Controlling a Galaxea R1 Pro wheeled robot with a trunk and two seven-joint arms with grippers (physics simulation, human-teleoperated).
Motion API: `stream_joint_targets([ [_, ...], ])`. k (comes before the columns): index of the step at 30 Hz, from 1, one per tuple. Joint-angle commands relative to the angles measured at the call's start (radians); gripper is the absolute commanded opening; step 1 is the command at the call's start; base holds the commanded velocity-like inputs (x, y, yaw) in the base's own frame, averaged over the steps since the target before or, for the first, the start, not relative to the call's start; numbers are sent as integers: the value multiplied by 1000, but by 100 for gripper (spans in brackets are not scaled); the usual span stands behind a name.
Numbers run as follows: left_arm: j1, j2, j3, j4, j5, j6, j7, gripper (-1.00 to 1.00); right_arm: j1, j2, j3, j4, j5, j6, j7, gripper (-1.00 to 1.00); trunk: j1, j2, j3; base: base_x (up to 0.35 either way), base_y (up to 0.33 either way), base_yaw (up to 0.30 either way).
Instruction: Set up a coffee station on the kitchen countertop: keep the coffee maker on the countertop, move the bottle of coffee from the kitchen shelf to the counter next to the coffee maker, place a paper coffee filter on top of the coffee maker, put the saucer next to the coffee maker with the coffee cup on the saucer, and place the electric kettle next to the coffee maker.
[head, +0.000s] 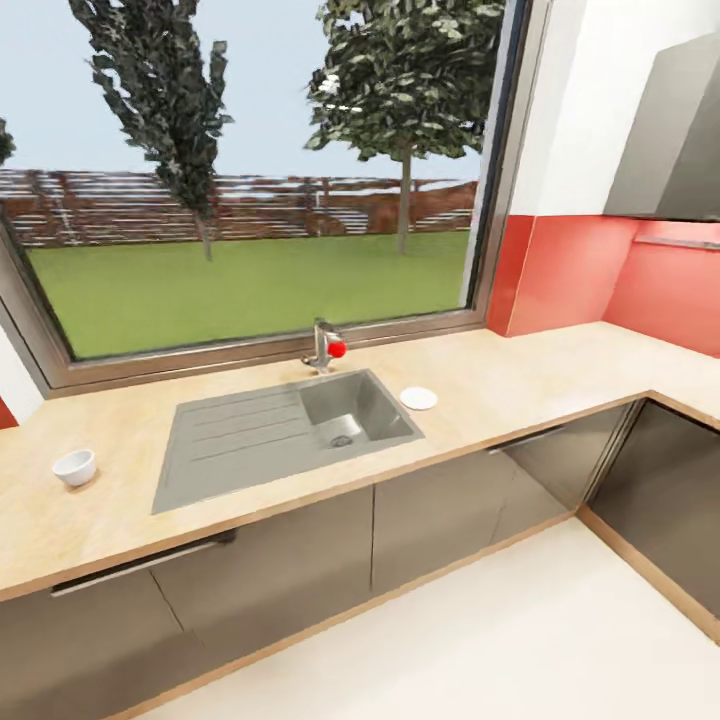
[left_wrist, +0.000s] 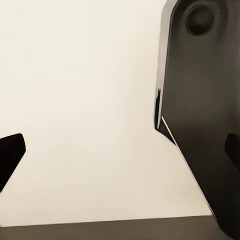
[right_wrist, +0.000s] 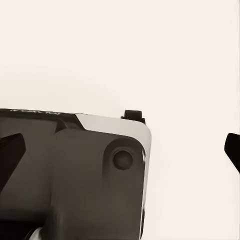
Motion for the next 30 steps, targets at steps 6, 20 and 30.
stream_joint_targets([
  [6, 1, -1, 8, -2, -8, 1, -5, 100, -1, 0, 7, 1, -10, -2, 3, 100, 1, -2, -2, 127, -274, -266],
  [20, -1, -2, 8, -2, -8, 1, -8, 100, -1, 1, 7, 1, -10, -1, 2, 100, 1, -2, -2, 149, -268, -172],
  [30, -1, -2, 8, -2, -8, 1, -8, 100, -1, 1, 7, 1, -10, 0, 2, 100, 1, -2, -2, 202, -231, -4],
])
